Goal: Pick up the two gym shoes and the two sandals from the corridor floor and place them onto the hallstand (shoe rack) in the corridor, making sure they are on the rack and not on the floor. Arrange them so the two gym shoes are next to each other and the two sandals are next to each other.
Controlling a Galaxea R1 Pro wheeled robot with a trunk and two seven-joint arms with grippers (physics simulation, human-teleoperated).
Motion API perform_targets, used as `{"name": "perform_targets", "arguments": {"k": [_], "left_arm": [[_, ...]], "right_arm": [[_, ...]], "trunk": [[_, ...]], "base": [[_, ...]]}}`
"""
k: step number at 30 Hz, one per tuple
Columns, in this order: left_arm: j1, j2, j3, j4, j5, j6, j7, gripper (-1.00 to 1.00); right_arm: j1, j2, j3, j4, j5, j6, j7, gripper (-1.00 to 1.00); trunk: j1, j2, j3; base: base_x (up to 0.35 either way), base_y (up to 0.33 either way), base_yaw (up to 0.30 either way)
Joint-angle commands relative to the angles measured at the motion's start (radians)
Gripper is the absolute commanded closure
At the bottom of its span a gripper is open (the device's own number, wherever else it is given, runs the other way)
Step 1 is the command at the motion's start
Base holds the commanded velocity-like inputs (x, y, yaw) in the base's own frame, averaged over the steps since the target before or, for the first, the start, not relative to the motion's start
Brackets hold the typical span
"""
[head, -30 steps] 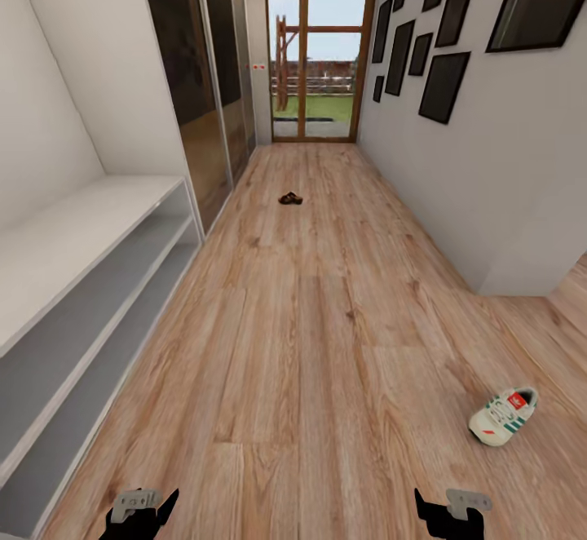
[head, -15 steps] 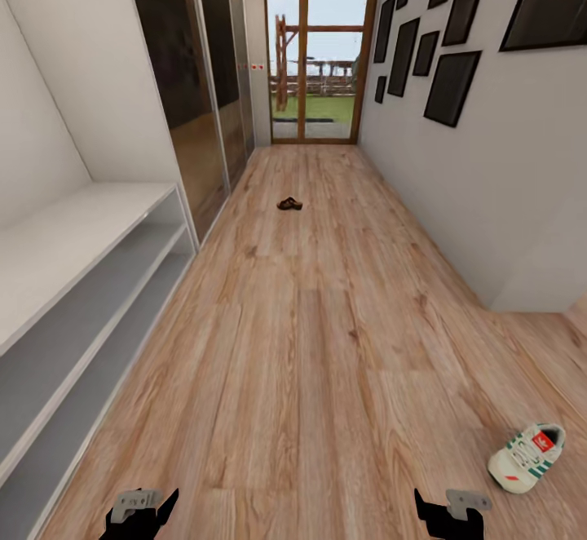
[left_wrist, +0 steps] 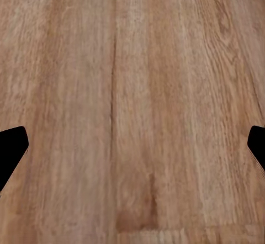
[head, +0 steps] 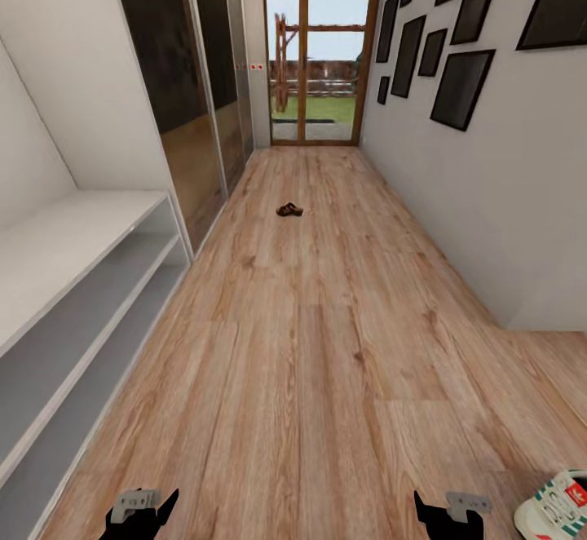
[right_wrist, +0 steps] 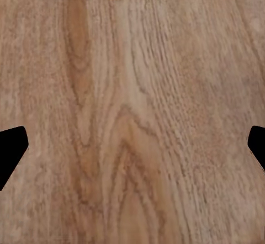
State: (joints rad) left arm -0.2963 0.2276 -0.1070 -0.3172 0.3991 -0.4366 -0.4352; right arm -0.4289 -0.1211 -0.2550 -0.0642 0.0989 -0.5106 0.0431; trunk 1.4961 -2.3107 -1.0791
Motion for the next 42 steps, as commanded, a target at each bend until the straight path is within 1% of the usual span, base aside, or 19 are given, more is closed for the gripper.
{"name": "perform_targets", "arguments": {"k": [1, 42], "left_arm": [[-0.001, 0.001, -0.008, 0.002, 0.01, -0.004, -0.002, -1.0], [-0.001, 0.001, -0.008, 0.001, 0.01, -0.004, -0.002, -1.0]], "right_arm": [[-0.001, 0.0, -0.009, 0.001, 0.01, -0.003, 0.003, -1.0], [0.0, 0.0, -0.009, 0.001, 0.01, -0.003, 0.003, -1.0]], "trunk": [[0.0, 0.0, -0.001], [0.0, 0.0, -0.001]], "base": [[0.34, 0.0, 0.0], [0.339, 0.0, 0.0]]}}
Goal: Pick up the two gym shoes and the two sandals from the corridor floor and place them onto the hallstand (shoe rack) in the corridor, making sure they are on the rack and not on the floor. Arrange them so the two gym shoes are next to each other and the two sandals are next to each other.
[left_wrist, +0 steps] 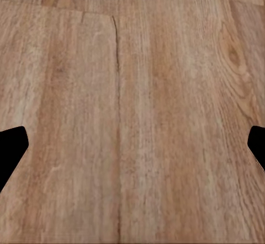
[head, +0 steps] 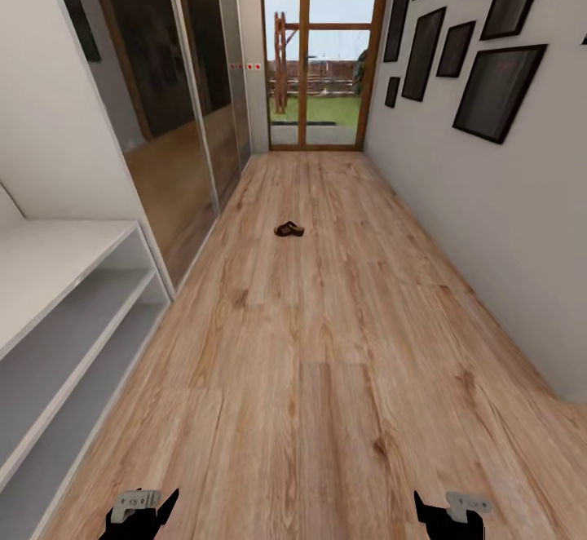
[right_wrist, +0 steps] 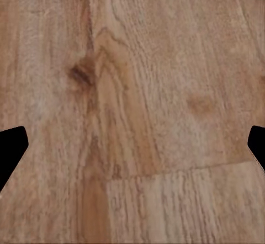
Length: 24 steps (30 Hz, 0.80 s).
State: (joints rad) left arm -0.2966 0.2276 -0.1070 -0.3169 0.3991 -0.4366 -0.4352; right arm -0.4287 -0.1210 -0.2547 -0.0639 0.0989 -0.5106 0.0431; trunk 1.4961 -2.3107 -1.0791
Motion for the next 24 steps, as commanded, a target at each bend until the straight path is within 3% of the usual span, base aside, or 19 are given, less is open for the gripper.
{"name": "perform_targets", "arguments": {"k": [1, 24], "left_arm": [[-0.001, 0.001, -0.008, 0.001, 0.01, -0.004, -0.002, -1.0], [0.0, 0.001, -0.008, 0.001, 0.01, -0.004, -0.002, -1.0]], "right_arm": [[-0.001, 0.0, -0.009, 0.001, 0.01, -0.003, 0.003, -1.0], [0.0, -0.001, -0.01, 0.001, 0.01, -0.003, 0.002, -1.0]], "trunk": [[0.0, 0.0, -0.001], [0.0, 0.0, -0.001]], "base": [[0.339, 0.0, 0.0], [0.339, 0.0, 0.0]]}}
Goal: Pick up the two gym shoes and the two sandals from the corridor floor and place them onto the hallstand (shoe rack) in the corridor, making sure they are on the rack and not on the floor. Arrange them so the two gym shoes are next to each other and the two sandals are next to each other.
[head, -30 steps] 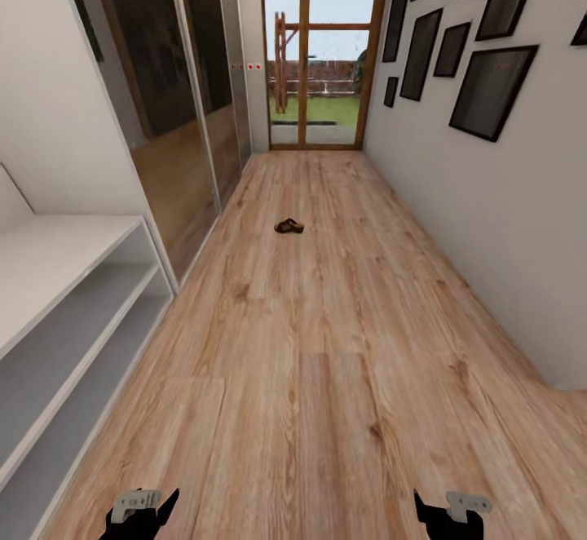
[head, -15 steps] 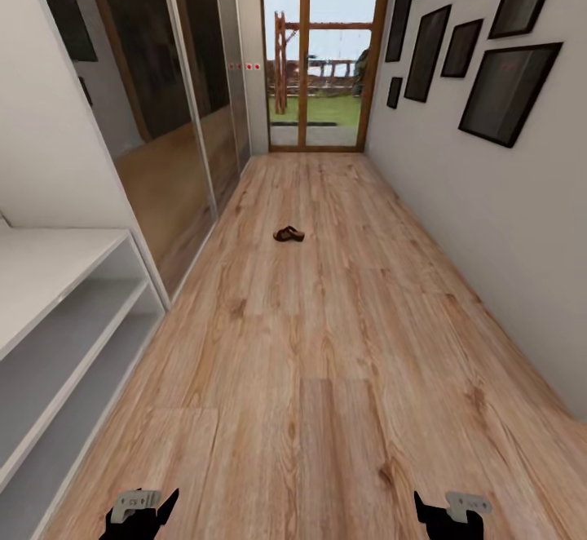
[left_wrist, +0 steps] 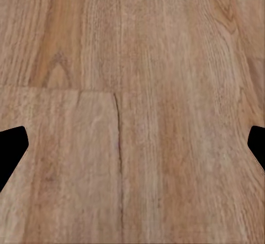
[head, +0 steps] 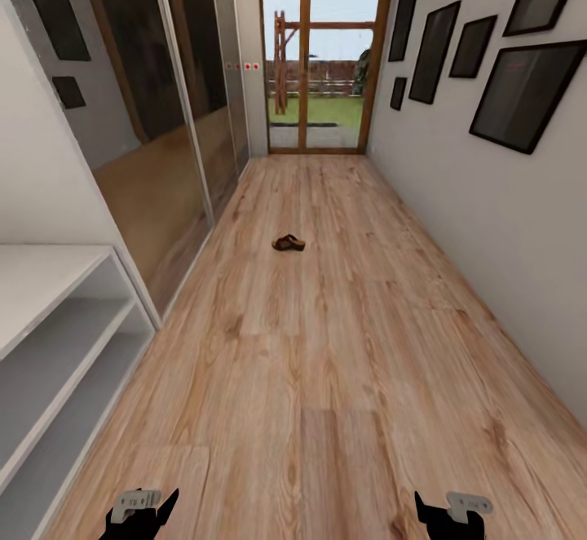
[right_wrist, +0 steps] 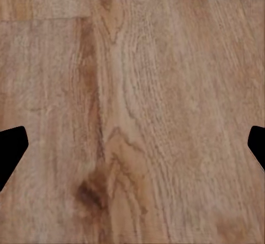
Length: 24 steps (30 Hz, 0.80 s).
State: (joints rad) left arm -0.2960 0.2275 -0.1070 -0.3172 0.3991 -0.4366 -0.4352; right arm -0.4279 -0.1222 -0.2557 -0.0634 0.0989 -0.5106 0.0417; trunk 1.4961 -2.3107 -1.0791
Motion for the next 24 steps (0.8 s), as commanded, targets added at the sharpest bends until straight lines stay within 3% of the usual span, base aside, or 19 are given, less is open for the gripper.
{"name": "perform_targets", "arguments": {"k": [1, 24], "left_arm": [[-0.001, 0.001, -0.008, 0.001, 0.01, -0.004, -0.002, -1.0], [-0.001, 0.0, -0.008, 0.001, 0.01, -0.004, -0.002, -1.0]], "right_arm": [[0.0, 0.0, -0.009, 0.001, 0.01, -0.003, 0.003, -1.0], [0.0, -0.001, -0.01, 0.002, 0.01, -0.003, 0.003, -1.0]], "trunk": [[0.0, 0.0, -0.001], [0.0, 0.0, -0.001]], "base": [[0.34, 0.0, 0.0], [0.339, 0.0, 0.0]]}}
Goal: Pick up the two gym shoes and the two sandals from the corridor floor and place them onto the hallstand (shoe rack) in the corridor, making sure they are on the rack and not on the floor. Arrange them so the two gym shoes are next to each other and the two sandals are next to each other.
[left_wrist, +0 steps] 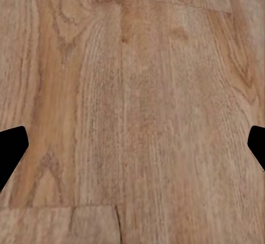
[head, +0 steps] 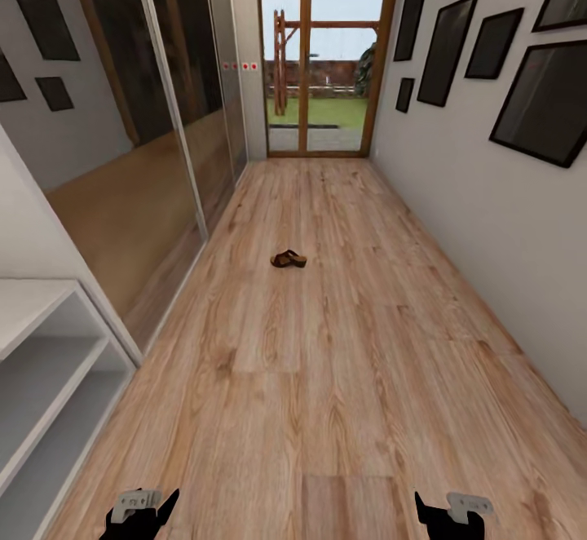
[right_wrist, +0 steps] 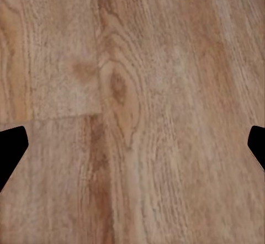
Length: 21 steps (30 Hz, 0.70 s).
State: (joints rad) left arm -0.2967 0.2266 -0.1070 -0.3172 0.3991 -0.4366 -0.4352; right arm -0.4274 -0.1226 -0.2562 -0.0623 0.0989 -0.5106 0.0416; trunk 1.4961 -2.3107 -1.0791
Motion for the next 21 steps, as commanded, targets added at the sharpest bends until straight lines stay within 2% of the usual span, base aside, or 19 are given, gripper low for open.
{"name": "perform_targets", "arguments": {"k": [1, 21], "left_arm": [[-0.001, 0.001, -0.008, 0.001, 0.01, -0.004, -0.002, -1.0], [-0.001, 0.001, -0.008, 0.002, 0.01, -0.004, -0.002, -1.0]], "right_arm": [[-0.001, 0.0, -0.009, 0.001, 0.01, -0.003, 0.003, -1.0], [-0.001, 0.001, -0.009, 0.001, 0.01, -0.003, 0.004, -1.0]], "trunk": [[0.0, 0.0, -0.001], [0.0, 0.0, -0.001]], "base": [[0.339, 0.0, 0.0], [0.339, -0.029, 0.0]]}}
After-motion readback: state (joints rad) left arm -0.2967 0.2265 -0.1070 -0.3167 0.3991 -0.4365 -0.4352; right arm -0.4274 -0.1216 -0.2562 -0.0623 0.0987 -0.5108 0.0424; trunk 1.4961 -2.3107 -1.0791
